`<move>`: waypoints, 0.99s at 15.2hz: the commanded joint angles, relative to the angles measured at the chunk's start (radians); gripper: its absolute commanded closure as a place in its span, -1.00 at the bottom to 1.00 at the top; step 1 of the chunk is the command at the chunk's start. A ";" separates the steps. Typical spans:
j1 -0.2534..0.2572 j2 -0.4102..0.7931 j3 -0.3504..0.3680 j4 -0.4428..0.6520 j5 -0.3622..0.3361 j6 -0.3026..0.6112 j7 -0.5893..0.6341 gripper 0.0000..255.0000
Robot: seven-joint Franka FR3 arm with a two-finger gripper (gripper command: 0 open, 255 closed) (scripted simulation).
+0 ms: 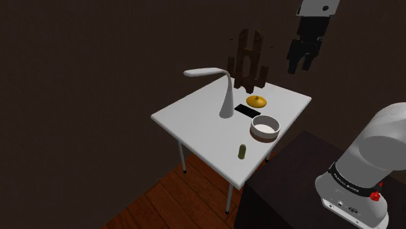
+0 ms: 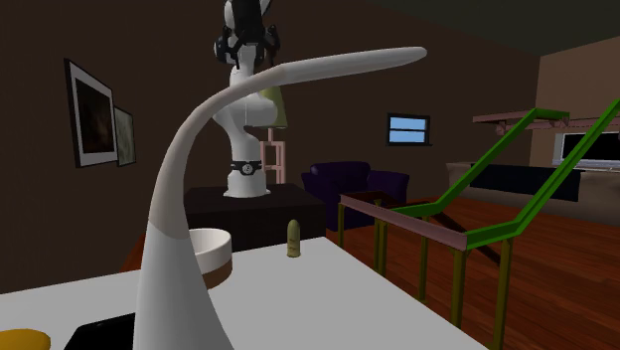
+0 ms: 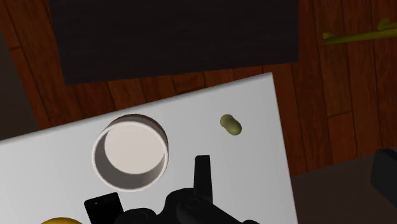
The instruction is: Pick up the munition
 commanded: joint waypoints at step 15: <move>0.072 0.089 0.082 -0.419 0.022 0.613 -0.091 -1.00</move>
